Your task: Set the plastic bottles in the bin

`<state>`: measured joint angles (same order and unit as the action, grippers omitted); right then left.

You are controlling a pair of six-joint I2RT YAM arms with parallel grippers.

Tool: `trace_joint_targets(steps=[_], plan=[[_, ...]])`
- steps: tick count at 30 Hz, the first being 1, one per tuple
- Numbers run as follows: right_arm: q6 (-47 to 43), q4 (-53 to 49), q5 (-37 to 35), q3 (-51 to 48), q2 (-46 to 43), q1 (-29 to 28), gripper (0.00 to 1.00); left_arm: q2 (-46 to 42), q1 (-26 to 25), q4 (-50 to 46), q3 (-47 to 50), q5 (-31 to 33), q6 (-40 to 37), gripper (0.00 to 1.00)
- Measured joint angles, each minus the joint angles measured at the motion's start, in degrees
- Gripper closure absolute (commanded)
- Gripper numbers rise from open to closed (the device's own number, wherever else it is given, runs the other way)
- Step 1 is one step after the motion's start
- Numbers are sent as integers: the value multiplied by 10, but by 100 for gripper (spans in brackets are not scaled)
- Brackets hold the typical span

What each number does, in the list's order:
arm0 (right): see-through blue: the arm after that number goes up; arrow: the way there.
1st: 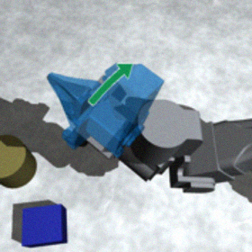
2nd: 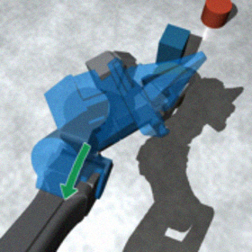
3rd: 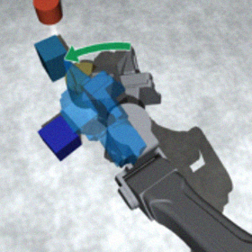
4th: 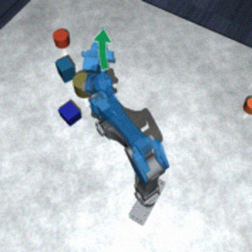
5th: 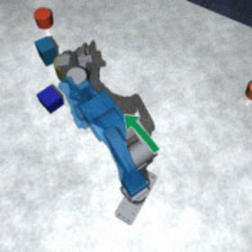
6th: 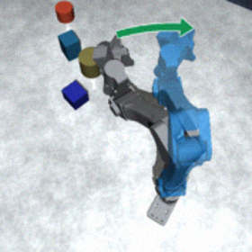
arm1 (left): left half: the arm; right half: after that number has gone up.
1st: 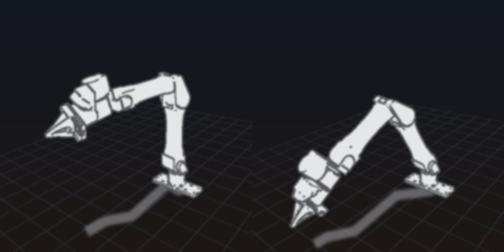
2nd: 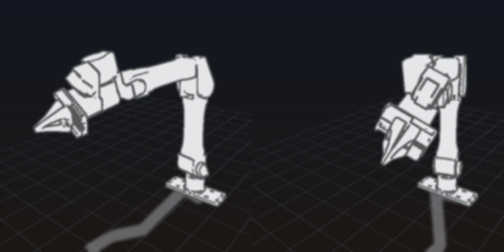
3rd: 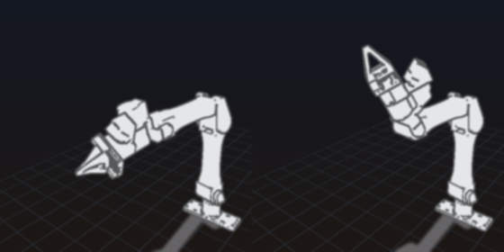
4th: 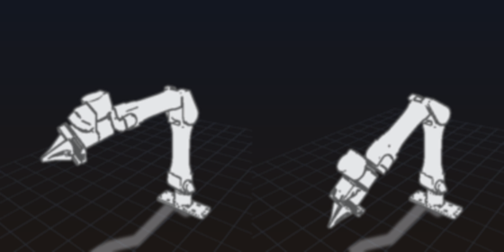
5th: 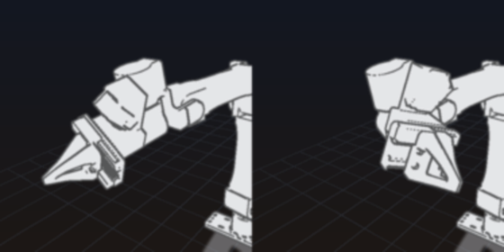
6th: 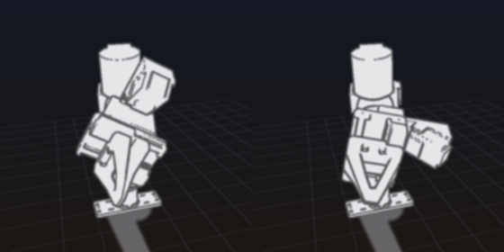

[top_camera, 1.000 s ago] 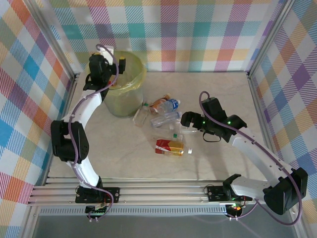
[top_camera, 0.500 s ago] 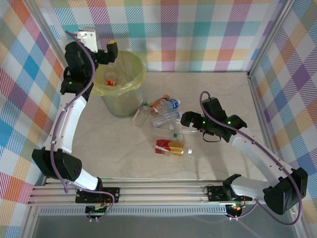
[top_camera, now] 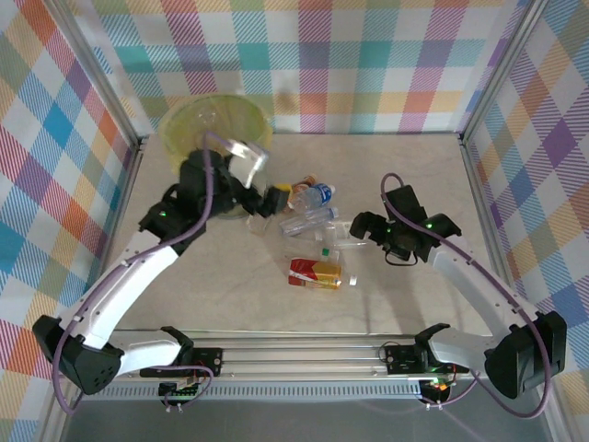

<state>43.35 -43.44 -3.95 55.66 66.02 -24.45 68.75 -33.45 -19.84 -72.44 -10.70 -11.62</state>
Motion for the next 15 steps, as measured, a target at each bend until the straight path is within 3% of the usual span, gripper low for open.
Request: trace_joint_targets(steps=[8,15], plan=[[10,-13,11,-47,-40,59,0,52,-110,-45,67,-1,-92,0],[10,-17,10,-51,-50,69,0,87,-194,-46,129,32,-186,0]])
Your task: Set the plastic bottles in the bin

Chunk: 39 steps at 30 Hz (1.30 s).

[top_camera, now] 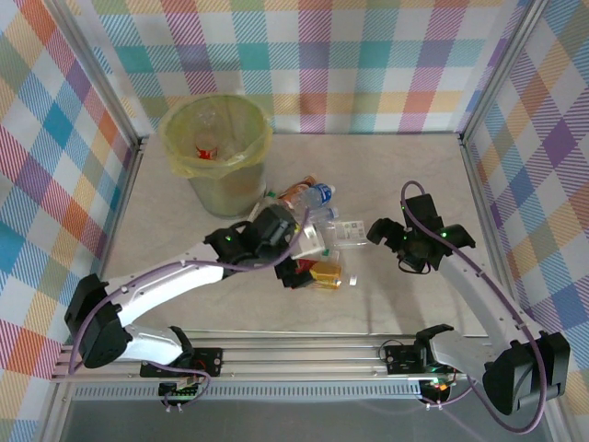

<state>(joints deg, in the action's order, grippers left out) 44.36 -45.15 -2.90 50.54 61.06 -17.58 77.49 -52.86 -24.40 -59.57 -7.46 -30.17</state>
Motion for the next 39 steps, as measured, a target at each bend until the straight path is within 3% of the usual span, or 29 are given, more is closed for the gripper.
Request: trace_joint_targets(steps=[10,18,39], plan=[[0,1,6,-16,-19,0,0,71,-22,62,32,11,-71,0],[-2,9,14,-21,-27,0,0,121,-22,139,48,25,-85,0],[-2,27,21,-31,-33,0,0,172,-22,173,58,60,-84,0]])
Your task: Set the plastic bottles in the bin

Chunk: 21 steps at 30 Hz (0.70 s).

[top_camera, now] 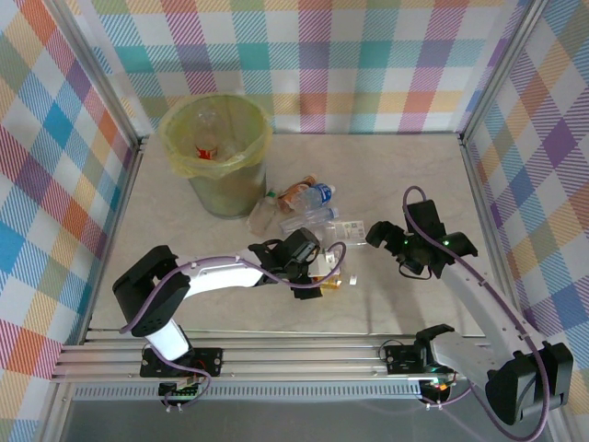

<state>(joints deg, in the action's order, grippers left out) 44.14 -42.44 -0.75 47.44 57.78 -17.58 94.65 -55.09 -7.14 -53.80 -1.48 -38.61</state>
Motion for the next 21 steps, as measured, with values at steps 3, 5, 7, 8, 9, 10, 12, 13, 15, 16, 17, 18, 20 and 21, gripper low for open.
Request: trace_joint_targets(steps=[3,5,7,8,9,10,12,13,15,16,17,18,20,21], plan=[[0,2,1,-2,0,0,0,-2,0,0,2,-3,2,2],[0,4,3,-3,0,0,0,-3,0,0,3,-6,3,2],[0,4,4,-3,0,0,0,-7,0,1,8,-8,5,2],[0,4,4,-3,0,0,0,-10,0,1,11,-10,5,2],[0,4,4,-3,0,0,0,-12,0,0,13,-10,5,2],[0,4,4,-3,0,0,0,-15,0,0,16,-10,5,1],[0,4,4,-3,0,0,0,-19,0,-1,19,-10,5,0],[0,4,4,-3,0,0,0,-21,0,-2,21,-10,5,0],[0,4,4,-3,0,0,0,-24,0,-2,24,-10,6,0],[0,5,4,-3,0,0,0,-26,0,-2,26,-10,6,0],[0,5,5,-3,1,0,0,-28,0,-2,28,-10,6,0],[0,6,5,-3,2,0,0,-30,0,-2,29,-11,6,0],[0,9,7,-3,6,0,0,-35,0,-2,30,-15,7,0],[0,9,7,-3,7,0,0,-37,0,-2,30,-17,6,0]])
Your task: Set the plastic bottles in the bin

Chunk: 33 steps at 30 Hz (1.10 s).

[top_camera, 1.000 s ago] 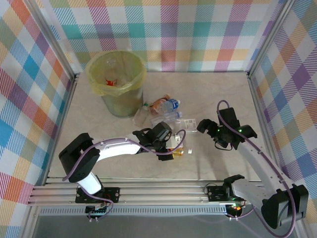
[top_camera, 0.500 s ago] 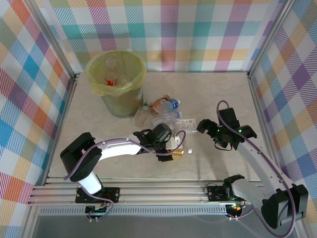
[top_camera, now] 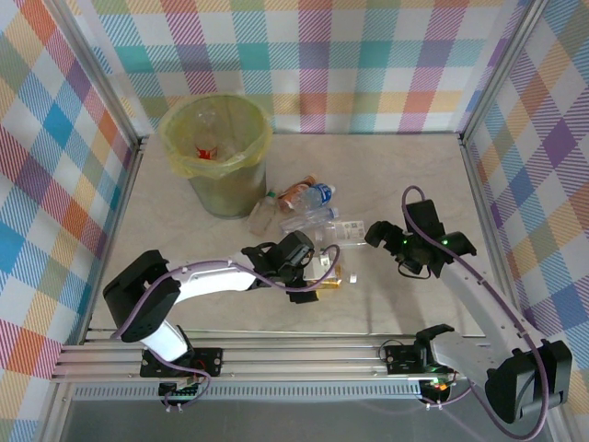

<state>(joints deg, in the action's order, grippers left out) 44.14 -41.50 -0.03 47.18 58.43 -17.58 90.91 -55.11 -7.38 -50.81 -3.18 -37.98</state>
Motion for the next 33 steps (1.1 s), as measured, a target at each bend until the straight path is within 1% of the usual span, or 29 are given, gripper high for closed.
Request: trace_joint_targets(steps=[8,14,23,29,33], plan=[[0,3,1,0,0,0,0,-4,-6,-1,0,-8,9,0],[0,3,1,0,0,0,0,16,-8,-7,0,-8,12,0],[0,3,1,0,0,0,0,17,-26,-17,-1,-22,21,2],[0,5,1,-3,0,0,0,39,-27,-17,-13,-24,39,7],[0,7,1,-4,0,0,0,67,-28,-21,-30,-18,51,15]])
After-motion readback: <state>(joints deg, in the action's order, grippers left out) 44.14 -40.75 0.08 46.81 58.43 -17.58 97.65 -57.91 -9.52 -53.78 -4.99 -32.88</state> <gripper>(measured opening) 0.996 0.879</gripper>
